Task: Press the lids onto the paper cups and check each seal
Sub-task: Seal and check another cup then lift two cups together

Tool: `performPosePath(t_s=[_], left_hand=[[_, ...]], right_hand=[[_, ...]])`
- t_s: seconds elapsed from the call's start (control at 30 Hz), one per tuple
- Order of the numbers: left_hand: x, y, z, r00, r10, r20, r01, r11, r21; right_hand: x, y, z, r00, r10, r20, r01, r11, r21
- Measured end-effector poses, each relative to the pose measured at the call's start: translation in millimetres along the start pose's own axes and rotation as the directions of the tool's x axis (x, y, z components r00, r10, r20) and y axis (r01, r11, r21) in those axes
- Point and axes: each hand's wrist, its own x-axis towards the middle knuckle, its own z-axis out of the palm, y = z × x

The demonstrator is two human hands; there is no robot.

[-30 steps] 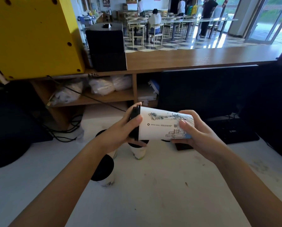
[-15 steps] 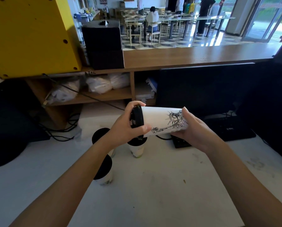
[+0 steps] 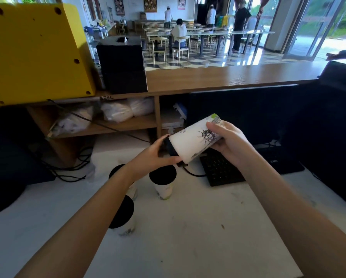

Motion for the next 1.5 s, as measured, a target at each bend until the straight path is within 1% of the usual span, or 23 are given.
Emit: performPosePath(t_s=[0.1, 0.23, 0.3, 0.33, 0.4, 0.47, 0.6, 0.7, 0.9, 1.03, 1.13, 1.2, 1.23, 1.27, 1.3, 1.33, 1.37, 1.43, 1.5], left_hand=[[9.7, 7.2, 3.4, 0.999, -0.016, -0.038, 0.018, 0.998, 0.054], [23.6, 12.7, 8.7, 0.997, -0.035, -0.067, 0.041, 0.995, 0.094], [30.4, 15.6, 12.7, 0.997, -0.029, -0.07, 0.037, 0.991, 0.126], [33.9, 17.5, 14.0, 0.998, -0.017, -0.061, 0.024, 0.993, 0.116], [40.8, 21.8, 14.7, 0.999, 0.046, -0.023, -0.043, 0.996, 0.084], [46.8, 26.8, 13.1, 0.996, 0.086, 0.011, -0.087, 0.992, 0.087], [53.2, 34.7, 10.4, 0.997, 0.064, 0.052, -0.068, 0.994, 0.086], [57.9, 36.6, 11.7, 0.997, 0.057, 0.046, -0.06, 0.995, 0.073], [72.0, 36.5, 15.9, 0.996, 0.048, 0.078, -0.059, 0.987, 0.15], [74.8, 40.5, 17.1, 0.997, 0.007, 0.075, -0.021, 0.982, 0.186], [74.0, 41.8, 16.8, 0.998, 0.001, 0.067, -0.013, 0.982, 0.19], [71.3, 39.4, 16.8, 0.998, 0.021, 0.054, -0.03, 0.985, 0.168], [68.7, 37.2, 17.2, 0.998, 0.042, 0.042, -0.047, 0.99, 0.131], [64.4, 34.3, 18.8, 0.998, 0.06, 0.023, -0.061, 0.997, 0.051], [59.2, 29.7, 22.2, 0.997, 0.073, -0.003, -0.073, 0.994, -0.078], [53.6, 24.6, 27.2, 0.997, 0.068, -0.031, -0.073, 0.968, -0.242], [47.2, 17.9, 34.2, 0.998, 0.044, -0.051, -0.062, 0.905, -0.42], [33.5, 5.6, 51.4, 1.0, -0.021, -0.022, -0.001, 0.706, -0.708], [23.9, -1.3, 67.9, 0.999, -0.04, 0.031, 0.047, 0.5, -0.865]], right_hand=[[10.2, -17.5, 5.9, 1.0, -0.017, 0.011, 0.018, 0.994, -0.108], [20.8, -41.2, 21.0, 1.0, -0.026, 0.002, 0.026, 0.958, -0.286], [25.6, -52.3, 30.1, 0.999, -0.041, -0.022, 0.029, 0.92, -0.391], [28.2, -57.0, 34.3, 0.998, -0.052, -0.034, 0.032, 0.896, -0.444], [31.2, -65.1, 43.2, 0.994, -0.096, -0.042, 0.058, 0.832, -0.551], [33.7, -69.8, 49.5, 0.989, -0.144, -0.037, 0.09, 0.779, -0.621], [40.8, -72.7, 52.5, 0.986, -0.162, -0.048, 0.086, 0.727, -0.681], [44.6, -72.8, 50.2, 0.987, -0.155, -0.051, 0.073, 0.7, -0.71], [48.5, -72.6, 43.6, 0.987, -0.152, -0.048, 0.072, 0.693, -0.718], [49.6, -72.2, 41.9, 0.987, -0.154, -0.05, 0.071, 0.687, -0.723], [49.2, -72.6, 41.8, 0.985, -0.163, -0.05, 0.077, 0.685, -0.725], [48.0, -72.0, 40.8, 0.984, -0.167, -0.057, 0.074, 0.684, -0.726], [46.9, -71.6, 40.0, 0.983, -0.171, -0.064, 0.073, 0.69, -0.72], [45.7, -71.3, 38.9, 0.982, -0.174, -0.073, 0.072, 0.706, -0.705], [44.1, -70.9, 37.6, 0.98, -0.178, -0.086, 0.075, 0.735, -0.674], [42.4, -71.0, 36.2, 0.978, -0.182, -0.104, 0.079, 0.779, -0.622], [39.4, -71.1, 35.3, 0.975, -0.18, -0.128, 0.082, 0.832, -0.548], [31.6, -69.1, 35.2, 0.975, -0.154, -0.163, 0.088, 0.932, -0.353], [20.8, -61.3, 38.7, 0.981, -0.122, -0.148, 0.094, 0.978, -0.185]])
